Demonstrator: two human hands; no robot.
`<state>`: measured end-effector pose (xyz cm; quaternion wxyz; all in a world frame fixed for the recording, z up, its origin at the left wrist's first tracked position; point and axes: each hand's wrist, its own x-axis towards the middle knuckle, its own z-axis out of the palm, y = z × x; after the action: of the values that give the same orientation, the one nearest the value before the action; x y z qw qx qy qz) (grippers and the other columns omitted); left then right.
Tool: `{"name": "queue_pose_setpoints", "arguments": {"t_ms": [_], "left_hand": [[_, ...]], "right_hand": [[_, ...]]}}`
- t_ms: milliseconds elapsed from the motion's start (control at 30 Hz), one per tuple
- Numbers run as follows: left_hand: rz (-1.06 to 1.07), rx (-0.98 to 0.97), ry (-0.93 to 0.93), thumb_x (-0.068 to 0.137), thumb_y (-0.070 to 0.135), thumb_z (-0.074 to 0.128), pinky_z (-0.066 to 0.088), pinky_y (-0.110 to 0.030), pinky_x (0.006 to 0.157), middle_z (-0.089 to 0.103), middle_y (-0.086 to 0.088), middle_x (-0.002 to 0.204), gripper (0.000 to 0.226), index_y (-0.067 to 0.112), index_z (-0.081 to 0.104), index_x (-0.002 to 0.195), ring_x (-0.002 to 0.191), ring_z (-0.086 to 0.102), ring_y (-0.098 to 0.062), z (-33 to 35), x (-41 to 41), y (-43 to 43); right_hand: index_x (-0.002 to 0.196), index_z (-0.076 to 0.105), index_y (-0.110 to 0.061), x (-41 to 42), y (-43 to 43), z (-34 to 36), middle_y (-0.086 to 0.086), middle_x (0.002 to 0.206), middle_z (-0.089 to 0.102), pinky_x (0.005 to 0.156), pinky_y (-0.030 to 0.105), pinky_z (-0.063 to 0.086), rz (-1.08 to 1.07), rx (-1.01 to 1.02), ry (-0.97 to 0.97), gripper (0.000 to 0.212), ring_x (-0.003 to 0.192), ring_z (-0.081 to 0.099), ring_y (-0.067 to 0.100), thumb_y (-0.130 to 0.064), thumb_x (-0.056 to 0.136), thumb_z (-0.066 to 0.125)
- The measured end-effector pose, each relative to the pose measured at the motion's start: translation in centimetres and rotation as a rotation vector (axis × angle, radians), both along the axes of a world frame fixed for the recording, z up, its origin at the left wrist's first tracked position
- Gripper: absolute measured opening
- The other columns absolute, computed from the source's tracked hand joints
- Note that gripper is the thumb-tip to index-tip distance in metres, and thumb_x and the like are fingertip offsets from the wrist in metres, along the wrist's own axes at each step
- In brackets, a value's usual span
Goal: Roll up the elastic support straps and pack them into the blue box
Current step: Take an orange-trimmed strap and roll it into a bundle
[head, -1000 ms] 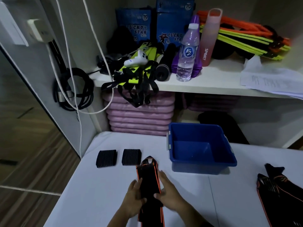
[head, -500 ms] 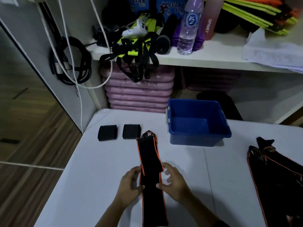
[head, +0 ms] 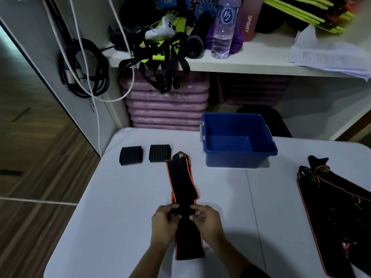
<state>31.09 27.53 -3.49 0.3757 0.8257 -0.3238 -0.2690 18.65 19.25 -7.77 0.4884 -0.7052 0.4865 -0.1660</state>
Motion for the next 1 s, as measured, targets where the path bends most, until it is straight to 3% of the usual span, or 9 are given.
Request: {"name": "queue_pose_setpoints", "arguments": {"t_ms": [167, 267, 433, 533, 800, 933, 1000], "left_hand": [[0.019, -0.104, 0.041, 0.078, 0.0, 0.064, 0.047, -0.01, 0.076, 0.066, 0.006, 0.093, 0.033, 0.028, 0.07, 0.092, 0.082, 0.063, -0.004, 0.8, -0.3, 1.5], [0.022, -0.157, 0.079, 0.078, 0.0, 0.065, 0.047, -0.008, 0.073, 0.068, 0.009, 0.089, 0.034, 0.033, 0.069, 0.087, 0.079, 0.063, -0.002, 1.5, -0.7, 2.4], [0.0, -0.195, 0.053, 0.076, -0.003, 0.065, 0.044, -0.006, 0.066, 0.069, 0.008, 0.082, 0.029, 0.024, 0.073, 0.084, 0.076, 0.062, 0.001, 2.5, -2.5, 4.6], [-0.011, -0.148, 0.015, 0.074, -0.001, 0.067, 0.043, -0.006, 0.064, 0.068, 0.011, 0.079, 0.027, 0.023, 0.073, 0.084, 0.074, 0.061, 0.0, 2.1, -3.9, 6.6], [-0.042, 0.013, -0.087, 0.072, 0.007, 0.072, 0.04, -0.001, 0.069, 0.063, 0.01, 0.088, 0.029, 0.028, 0.072, 0.092, 0.072, 0.06, -0.001, -0.5, -6.5, 9.8], [-0.009, -0.029, -0.039, 0.075, 0.009, 0.072, 0.046, -0.01, 0.073, 0.059, 0.013, 0.094, 0.033, 0.039, 0.067, 0.088, 0.078, 0.061, -0.003, -0.2, -6.7, 9.9], [0.011, -0.029, -0.008, 0.079, 0.011, 0.069, 0.048, -0.013, 0.072, 0.059, 0.013, 0.097, 0.027, 0.036, 0.068, 0.091, 0.078, 0.063, -0.006, 0.1, -6.0, 9.2]], "right_hand": [[0.087, 0.062, -0.054, -1.2, 0.4, 1.3, -0.014, 0.088, 0.066, 0.084, 0.028, 0.055, -0.006, -0.077, -0.075, 0.035, 0.084, 0.065, 0.01, -0.021, 0.082, 0.069], [0.092, 0.065, -0.05, -2.1, 1.0, 2.4, -0.017, 0.087, 0.065, 0.084, 0.027, 0.055, 0.012, -0.101, -0.097, 0.028, 0.085, 0.065, 0.006, -0.024, 0.083, 0.068], [0.091, 0.066, -0.048, -4.5, 3.1, 3.6, -0.015, 0.084, 0.064, 0.079, 0.024, 0.056, 0.054, -0.098, -0.103, 0.025, 0.081, 0.064, 0.005, -0.025, 0.083, 0.069], [0.086, 0.066, -0.053, -6.2, 4.5, 3.5, -0.012, 0.08, 0.062, 0.074, 0.024, 0.056, 0.109, -0.077, -0.085, 0.028, 0.076, 0.064, 0.007, -0.025, 0.081, 0.07], [0.08, 0.063, -0.057, -8.8, 6.8, 1.9, -0.011, 0.088, 0.059, 0.083, 0.028, 0.054, 0.223, -0.062, -0.008, 0.033, 0.079, 0.062, 0.005, -0.026, 0.079, 0.072], [0.087, 0.063, -0.053, -8.8, 6.8, 2.0, -0.01, 0.093, 0.061, 0.084, 0.025, 0.053, 0.194, -0.044, -0.027, 0.023, 0.084, 0.063, 0.005, -0.032, 0.081, 0.071], [0.088, 0.062, -0.051, -8.2, 6.0, 2.3, -0.011, 0.095, 0.062, 0.085, 0.025, 0.053, 0.146, -0.041, -0.032, 0.02, 0.087, 0.064, 0.005, -0.033, 0.084, 0.068]]}}
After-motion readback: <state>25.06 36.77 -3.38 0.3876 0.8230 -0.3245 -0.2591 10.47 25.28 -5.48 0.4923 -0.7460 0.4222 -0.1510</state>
